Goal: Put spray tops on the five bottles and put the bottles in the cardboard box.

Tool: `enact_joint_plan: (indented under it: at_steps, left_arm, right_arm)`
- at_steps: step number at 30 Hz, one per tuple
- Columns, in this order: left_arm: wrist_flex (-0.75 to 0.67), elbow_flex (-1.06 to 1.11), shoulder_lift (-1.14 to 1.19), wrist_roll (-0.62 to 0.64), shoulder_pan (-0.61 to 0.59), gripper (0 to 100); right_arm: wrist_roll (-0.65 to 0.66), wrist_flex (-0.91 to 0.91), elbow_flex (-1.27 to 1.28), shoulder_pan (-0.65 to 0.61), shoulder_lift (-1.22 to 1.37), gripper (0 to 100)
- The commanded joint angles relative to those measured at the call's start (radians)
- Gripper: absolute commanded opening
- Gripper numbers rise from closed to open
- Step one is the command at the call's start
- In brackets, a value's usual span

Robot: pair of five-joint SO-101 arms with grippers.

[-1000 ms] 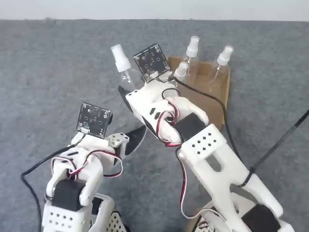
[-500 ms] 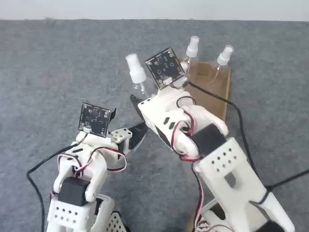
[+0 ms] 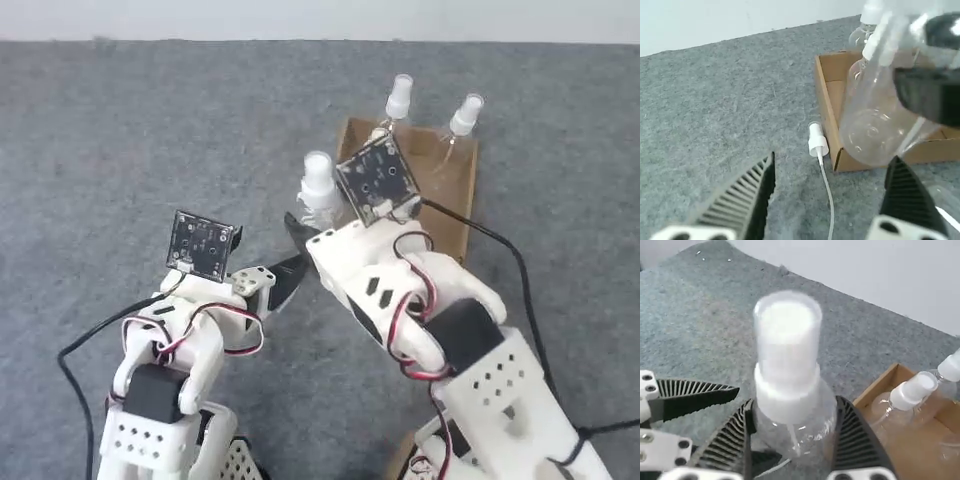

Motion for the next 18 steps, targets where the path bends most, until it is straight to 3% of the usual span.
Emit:
enact_joint_plan:
  at_steps: [1,5,18]
  left_arm:
    - [-0.04,-0.01,-0.017,0.014,-0.003,32]
    - [-0.037,-0.008,-0.018,0.014,-0.003,32]
    - [-0.035,0.013,-0.02,0.014,-0.003,32]
  right_arm:
    - [-0.005,0.058,-0.008,-0.015,-0.064,0.6]
    - [0.083,0.087,-0.009,0.005,-0.07,0.6]
    - [0.104,0.081,-0.015,0.351,-0.054,0.6]
